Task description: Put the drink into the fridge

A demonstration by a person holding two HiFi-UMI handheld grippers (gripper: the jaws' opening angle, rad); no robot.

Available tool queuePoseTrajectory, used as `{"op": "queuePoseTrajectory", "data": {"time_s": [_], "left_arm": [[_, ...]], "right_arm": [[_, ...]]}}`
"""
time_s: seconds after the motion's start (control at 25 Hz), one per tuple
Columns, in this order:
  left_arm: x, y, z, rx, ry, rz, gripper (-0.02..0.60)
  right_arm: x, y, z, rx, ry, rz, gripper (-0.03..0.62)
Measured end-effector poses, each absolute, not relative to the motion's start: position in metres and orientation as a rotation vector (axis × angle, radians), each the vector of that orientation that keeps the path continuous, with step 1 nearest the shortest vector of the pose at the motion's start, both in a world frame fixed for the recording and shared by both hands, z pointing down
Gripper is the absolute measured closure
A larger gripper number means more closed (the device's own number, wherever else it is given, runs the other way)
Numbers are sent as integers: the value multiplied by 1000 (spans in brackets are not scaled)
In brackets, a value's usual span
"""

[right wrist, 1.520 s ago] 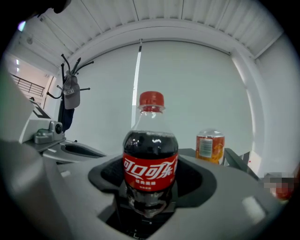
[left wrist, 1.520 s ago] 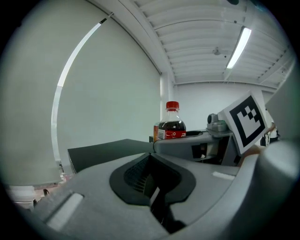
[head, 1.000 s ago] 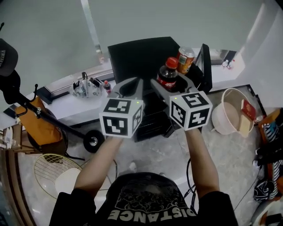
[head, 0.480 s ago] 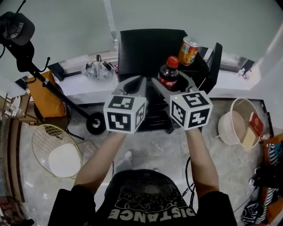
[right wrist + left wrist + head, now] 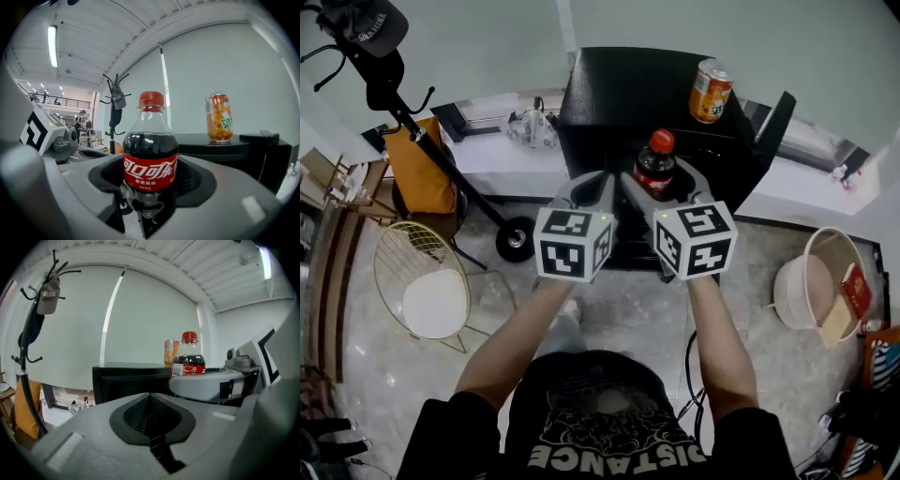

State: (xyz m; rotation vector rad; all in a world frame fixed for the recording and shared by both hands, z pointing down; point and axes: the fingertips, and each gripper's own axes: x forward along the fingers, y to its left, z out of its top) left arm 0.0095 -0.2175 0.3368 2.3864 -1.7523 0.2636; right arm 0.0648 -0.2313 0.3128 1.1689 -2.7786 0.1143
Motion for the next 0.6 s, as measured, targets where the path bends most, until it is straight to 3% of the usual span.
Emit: {"op": "queuePoseTrajectory", "data": {"time_s": [0.6], "left_arm": [[-27, -235, 453, 2346, -1794, 269, 577]], "right_arm": [[26, -270, 442, 1128, -2797, 87, 283]]}}
